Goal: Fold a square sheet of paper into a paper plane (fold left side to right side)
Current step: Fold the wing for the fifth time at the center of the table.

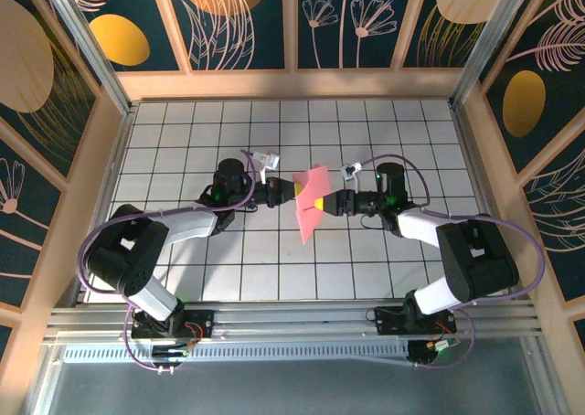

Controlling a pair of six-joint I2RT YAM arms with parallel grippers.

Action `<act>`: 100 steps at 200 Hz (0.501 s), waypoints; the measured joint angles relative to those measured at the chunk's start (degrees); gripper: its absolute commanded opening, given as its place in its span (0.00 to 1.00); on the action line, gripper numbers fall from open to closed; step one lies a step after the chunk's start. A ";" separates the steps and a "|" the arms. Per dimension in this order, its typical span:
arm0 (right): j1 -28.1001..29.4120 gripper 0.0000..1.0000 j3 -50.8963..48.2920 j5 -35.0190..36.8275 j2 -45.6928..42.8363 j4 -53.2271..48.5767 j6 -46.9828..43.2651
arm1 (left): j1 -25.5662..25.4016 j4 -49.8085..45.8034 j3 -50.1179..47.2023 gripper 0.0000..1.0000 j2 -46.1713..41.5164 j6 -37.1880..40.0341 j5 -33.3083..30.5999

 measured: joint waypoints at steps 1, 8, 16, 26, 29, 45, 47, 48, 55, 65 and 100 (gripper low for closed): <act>0.00 0.73 0.04 -0.02 0.00 0.02 0.00 | 0.00 -0.04 0.00 0.00 0.02 0.02 0.00; 0.00 0.71 0.39 -0.13 0.00 0.04 -0.09 | 0.00 -0.37 0.00 0.00 0.28 0.02 -0.11; 0.00 0.67 0.87 -0.22 0.00 -0.02 -0.22 | 0.00 -0.76 0.00 0.00 0.48 0.02 -0.33; 0.00 0.63 1.53 -0.26 0.00 -0.15 -1.01 | 0.00 -1.38 0.02 0.00 0.59 0.04 -0.70; 0.00 0.62 1.70 -0.28 0.00 -0.22 -1.01 | 0.00 -1.57 0.02 0.00 0.61 0.07 -0.81; -0.02 0.58 2.73 -0.20 0.00 -1.36 -1.84 | 0.00 -2.38 0.02 0.00 0.81 0.33 -1.38; -0.04 0.57 2.86 -0.22 0.00 -1.51 -2.19 | 0.00 -2.49 0.02 0.00 0.83 0.39 -1.44; -0.04 0.57 2.89 -0.20 0.00 -1.57 -2.25 | 0.00 -2.56 0.02 0.00 0.83 0.44 -1.49; -0.11 0.55 3.23 -0.04 0.00 -2.16 -2.71 | 0.00 -3.04 0.02 0.00 0.94 0.57 -1.55; -0.22 0.52 3.72 0.22 0.00 -3.23 -3.26 | 0.00 -3.67 0.02 0.00 1.14 0.74 -1.62; -0.98 0.44 5.64 1.31 0.00 -6.60 -5.03 | 0.00 -5.01 0.02 0.00 1.57 1.51 -1.62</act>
